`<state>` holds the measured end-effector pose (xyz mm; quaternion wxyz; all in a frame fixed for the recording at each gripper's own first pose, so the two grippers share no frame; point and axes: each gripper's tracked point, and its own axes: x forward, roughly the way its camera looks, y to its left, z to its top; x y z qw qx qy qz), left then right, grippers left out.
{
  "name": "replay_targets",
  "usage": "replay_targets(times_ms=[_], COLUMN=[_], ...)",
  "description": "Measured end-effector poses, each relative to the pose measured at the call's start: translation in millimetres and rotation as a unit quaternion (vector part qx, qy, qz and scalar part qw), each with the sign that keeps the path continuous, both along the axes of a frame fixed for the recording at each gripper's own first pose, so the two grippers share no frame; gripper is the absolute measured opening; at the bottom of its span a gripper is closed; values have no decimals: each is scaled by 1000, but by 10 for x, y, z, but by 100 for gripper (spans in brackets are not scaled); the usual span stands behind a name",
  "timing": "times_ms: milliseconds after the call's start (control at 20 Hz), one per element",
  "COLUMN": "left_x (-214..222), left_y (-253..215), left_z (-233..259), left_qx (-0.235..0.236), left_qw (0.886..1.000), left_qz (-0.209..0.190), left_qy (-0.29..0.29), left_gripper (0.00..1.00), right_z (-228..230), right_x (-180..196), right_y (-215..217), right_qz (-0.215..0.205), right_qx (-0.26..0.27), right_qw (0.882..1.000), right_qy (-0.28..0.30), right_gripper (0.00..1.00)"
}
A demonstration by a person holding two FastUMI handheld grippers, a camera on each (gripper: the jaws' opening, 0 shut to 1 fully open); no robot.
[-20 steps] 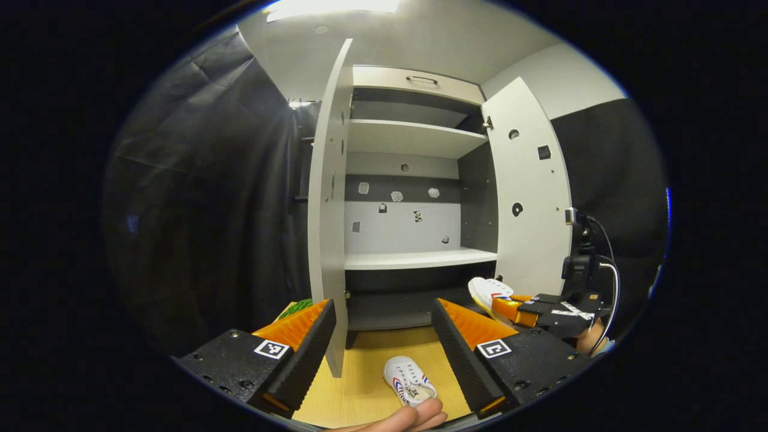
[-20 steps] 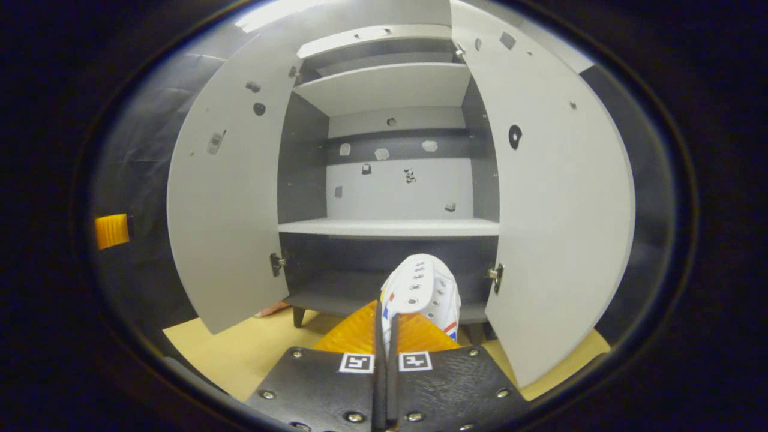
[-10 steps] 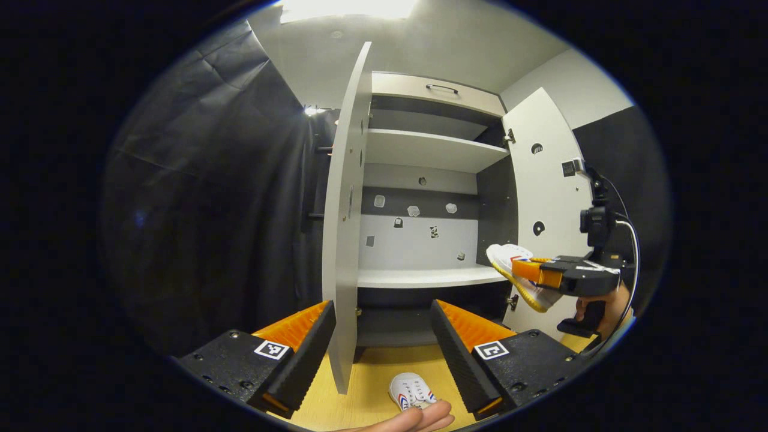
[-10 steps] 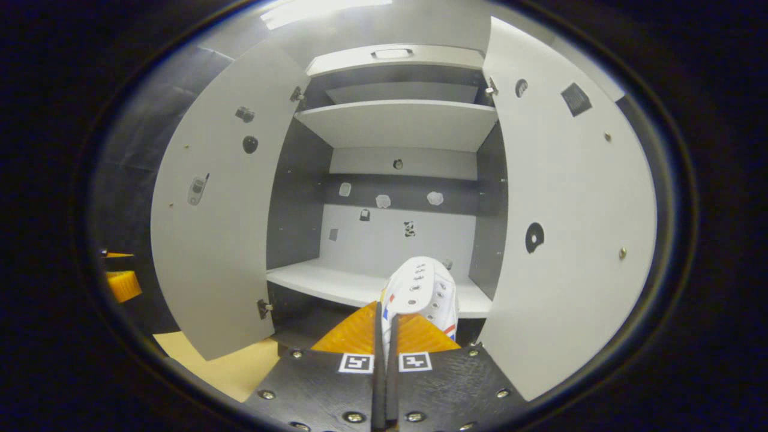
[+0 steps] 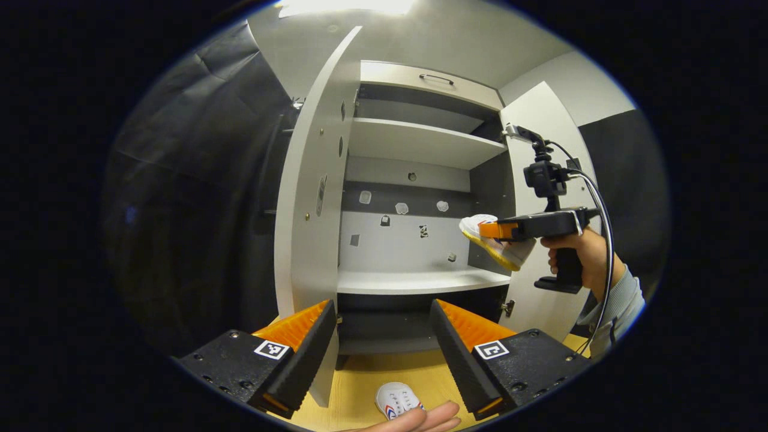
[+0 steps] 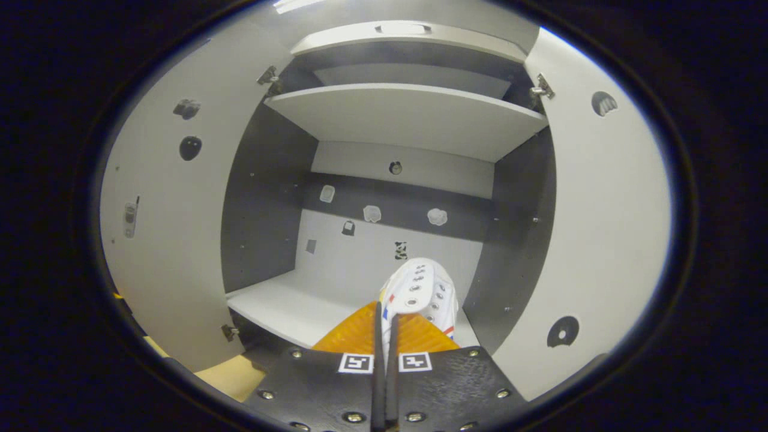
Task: Grab one shoe with the right hand and put it into the shoe cabinet, grab the other shoe with the left hand and put it into the shoe cabinet; then close the right door with the right hand and the left door with the left hand.
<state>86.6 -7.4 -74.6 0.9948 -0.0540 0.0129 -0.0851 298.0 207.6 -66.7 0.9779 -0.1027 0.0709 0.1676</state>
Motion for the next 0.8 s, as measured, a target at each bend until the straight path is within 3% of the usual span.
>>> replay_targets(times_ms=[450, 600, 800], left_x=[240, 264, 189], left_y=[-92, -70, -202], left_z=[-165, -232, -221], left_qx=[-13, 2, -8], left_qw=[1000, 1000, 999], left_qz=[-20, -15, -44], left_qy=[14, 13, 12], left_gripper=[96, 95, 95], right_z=[-451, -786, -1083], right_x=[1159, 1328, 1442], right_y=[117, 54, 22], right_qz=[-35, -38, -31], right_qx=[-107, -107, -109], right_qw=[993, 991, 988], right_qy=[34, 75, 107], right_gripper=[1, 1, 1])
